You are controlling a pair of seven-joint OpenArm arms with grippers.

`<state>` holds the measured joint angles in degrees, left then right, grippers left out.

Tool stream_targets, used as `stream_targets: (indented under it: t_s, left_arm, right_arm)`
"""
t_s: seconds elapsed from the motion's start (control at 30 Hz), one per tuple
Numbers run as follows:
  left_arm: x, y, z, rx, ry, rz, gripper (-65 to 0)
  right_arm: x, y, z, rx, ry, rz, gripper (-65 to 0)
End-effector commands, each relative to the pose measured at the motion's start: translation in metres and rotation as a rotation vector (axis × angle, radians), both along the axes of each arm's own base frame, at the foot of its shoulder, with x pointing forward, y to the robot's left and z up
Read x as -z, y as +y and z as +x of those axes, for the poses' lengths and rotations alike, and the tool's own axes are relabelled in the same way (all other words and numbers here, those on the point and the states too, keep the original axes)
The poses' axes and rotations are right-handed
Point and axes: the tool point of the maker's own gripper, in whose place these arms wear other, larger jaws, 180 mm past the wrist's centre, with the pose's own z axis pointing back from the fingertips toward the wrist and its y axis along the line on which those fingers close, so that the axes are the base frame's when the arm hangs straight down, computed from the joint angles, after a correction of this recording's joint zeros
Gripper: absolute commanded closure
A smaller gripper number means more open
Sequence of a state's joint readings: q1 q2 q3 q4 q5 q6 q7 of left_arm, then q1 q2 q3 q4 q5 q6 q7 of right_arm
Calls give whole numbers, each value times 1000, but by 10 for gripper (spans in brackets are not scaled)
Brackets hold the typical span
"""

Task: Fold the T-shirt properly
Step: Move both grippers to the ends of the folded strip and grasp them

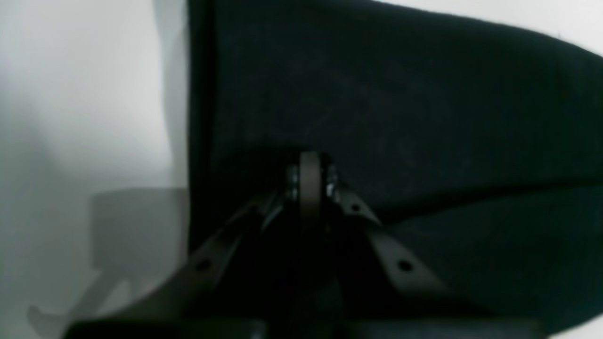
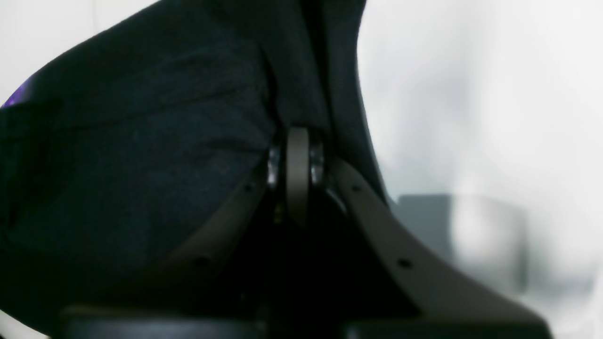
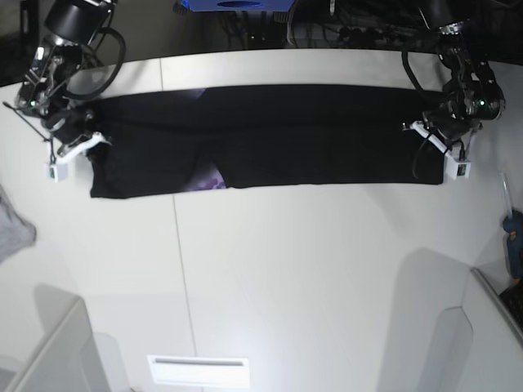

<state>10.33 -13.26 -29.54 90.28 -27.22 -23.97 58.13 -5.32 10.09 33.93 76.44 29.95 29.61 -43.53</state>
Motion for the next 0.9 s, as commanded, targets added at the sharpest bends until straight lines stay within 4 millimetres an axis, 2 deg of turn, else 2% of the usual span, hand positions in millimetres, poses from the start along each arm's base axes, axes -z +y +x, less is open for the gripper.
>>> stream_targets:
  t_s: [0.0,0.1,0.17,0.33,0.43,0.53,0.6,0.73,0.8,0.87]
  left_arm:
    - [-12,1,13,11,-46,5,0]
    - [-13,-6,27,25,-59,-10,0]
    - [-9,-3,31,-16,-48,-24,0]
    - [-8,-1,34,-51,-48,-36,0]
    - [-12,3,35,-56,-57,-29,0]
    - [-31,1,42,-34,-109,-1,0]
    - [-52,-3,47,-2,-170,26,0]
    - [-86,5,38,-16,-241,4,0]
    - [-105,17,32,-61,-282,-35,0]
    - [-112,29,21,-103,-297,-64,0]
  right_arm:
    - [-3,-9,3,6,9,-29,0]
    - [-8,-15,12,19,-4,-36,0]
    - [-9,-18,15,43,0,-37,0]
    - [-19,-22,24,45,-22,-52,0]
    - [-32,-21,27,32,-53,-76,0]
    - [-41,-14,23,14,-58,-86,0]
    - [-51,-6,21,-6,-78,-103,0]
    - [-75,11,19,-27,-143,-126,0]
    - [-87,17,19,-39,-177,-145,0]
    - [-100,19,19,-50,-210,-170,0]
